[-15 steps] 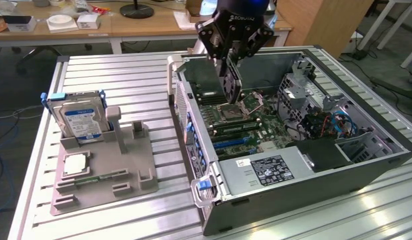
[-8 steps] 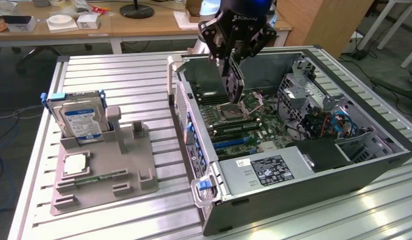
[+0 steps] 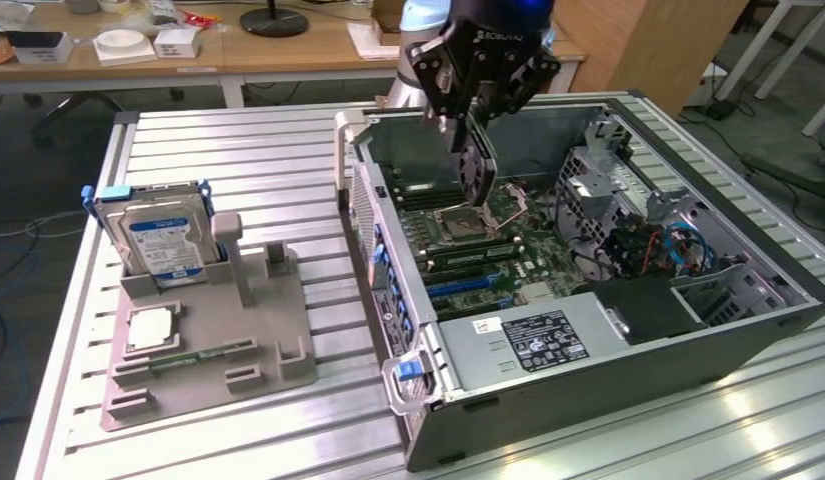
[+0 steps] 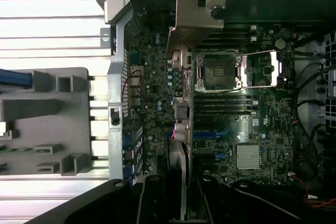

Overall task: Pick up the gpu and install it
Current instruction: 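Pick up the gpu and move the gpu toward the slot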

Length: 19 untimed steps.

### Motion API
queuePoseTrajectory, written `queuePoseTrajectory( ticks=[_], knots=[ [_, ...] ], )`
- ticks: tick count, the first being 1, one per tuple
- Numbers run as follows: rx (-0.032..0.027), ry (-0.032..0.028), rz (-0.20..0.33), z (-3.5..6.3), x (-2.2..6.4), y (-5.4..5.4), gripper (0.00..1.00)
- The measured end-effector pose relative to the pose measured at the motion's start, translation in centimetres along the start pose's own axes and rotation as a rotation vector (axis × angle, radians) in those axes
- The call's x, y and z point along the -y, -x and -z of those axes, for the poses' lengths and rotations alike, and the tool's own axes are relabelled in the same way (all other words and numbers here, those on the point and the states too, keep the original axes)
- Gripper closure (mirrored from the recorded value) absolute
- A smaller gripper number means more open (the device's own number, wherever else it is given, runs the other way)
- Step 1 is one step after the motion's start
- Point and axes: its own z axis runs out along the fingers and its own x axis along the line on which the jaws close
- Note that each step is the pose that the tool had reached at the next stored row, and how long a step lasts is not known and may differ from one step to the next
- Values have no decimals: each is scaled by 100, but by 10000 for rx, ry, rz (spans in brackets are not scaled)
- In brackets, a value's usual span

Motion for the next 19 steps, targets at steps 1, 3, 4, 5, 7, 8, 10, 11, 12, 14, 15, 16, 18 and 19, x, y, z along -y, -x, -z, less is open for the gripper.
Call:
queuePoseTrajectory(
  ticks=[1,3,4,5,7,8,10,11,12,14,15,16,18,19],
  knots=[
    [-2,-1,0,1,-1,13,73],
    [-5,0,-1,0,-1,36,73],
    [-6,0,-1,0,-2,51,73],
    [-9,-1,-1,1,-2,69,73],
    [-14,-1,-1,1,-4,104,73],
    [-17,-1,-1,1,-4,121,73],
    [-21,-1,-1,1,-5,152,73],
    [-24,-2,-1,2,-6,170,73],
    [-26,-2,-2,2,-6,186,73],
    [-29,-2,-3,2,-7,217,73],
    [-32,-2,-2,2,-8,233,73],
    [-33,-2,-3,2,-8,247,73],
    [-38,-2,-2,2,-9,281,73],
    [-40,-2,-2,3,-10,297,73]
  ],
)
